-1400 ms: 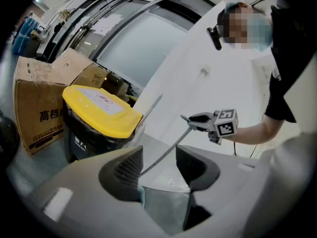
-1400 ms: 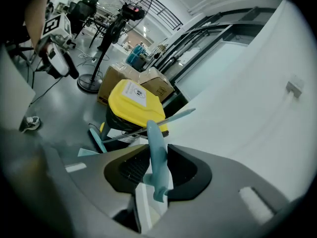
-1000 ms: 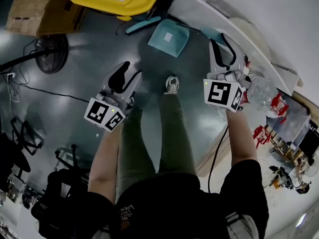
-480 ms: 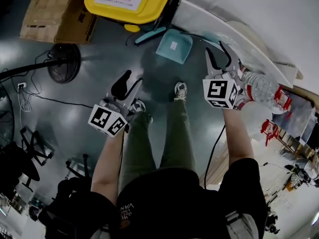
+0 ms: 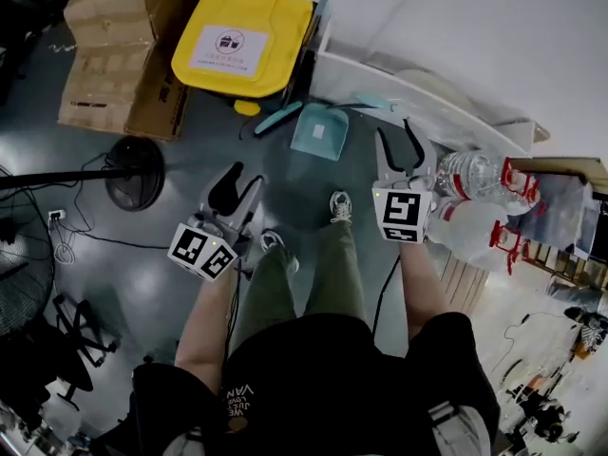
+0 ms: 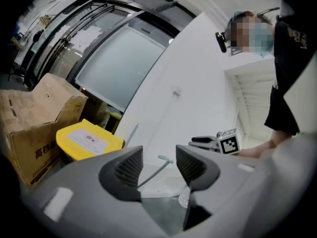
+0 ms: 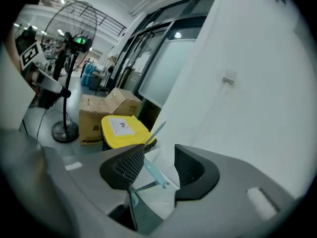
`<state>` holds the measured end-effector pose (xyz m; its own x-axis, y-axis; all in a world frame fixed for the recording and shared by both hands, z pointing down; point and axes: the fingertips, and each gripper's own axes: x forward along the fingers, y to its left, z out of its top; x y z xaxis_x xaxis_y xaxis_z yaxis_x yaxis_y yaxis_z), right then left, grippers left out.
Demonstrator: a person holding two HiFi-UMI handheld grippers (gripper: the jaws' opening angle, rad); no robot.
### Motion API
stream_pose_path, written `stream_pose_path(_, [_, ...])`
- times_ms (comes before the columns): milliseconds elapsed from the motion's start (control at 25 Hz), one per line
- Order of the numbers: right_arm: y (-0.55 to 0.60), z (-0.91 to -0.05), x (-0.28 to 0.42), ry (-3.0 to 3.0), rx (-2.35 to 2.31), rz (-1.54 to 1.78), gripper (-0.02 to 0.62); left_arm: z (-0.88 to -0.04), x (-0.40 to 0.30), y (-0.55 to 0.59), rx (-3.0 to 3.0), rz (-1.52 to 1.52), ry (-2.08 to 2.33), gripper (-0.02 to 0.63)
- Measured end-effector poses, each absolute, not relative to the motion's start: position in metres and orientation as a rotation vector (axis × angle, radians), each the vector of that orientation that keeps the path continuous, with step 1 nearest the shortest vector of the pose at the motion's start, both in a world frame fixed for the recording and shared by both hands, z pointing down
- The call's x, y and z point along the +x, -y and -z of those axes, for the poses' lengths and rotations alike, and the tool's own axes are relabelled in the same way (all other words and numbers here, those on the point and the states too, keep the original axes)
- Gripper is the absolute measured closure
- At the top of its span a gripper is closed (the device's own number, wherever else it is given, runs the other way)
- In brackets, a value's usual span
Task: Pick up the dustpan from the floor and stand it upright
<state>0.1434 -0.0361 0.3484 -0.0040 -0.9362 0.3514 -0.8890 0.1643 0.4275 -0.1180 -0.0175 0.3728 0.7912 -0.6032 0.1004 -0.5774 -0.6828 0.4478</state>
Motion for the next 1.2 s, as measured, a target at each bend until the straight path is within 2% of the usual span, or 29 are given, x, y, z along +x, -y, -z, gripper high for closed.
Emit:
stream_pose_path(440, [-0.029,-0.255,0.143,1.999,2.041,-0.063,0.428,-0.261,-0.104,0.006,2.702,0.145,0.749,0.379])
stream_pose_path(1200, [-0.092,-0.225,0.063,2.240,2.019,-0.283,0.433,-0.189,-0.086,-0.030,2.843,0.148,0.620,0.380])
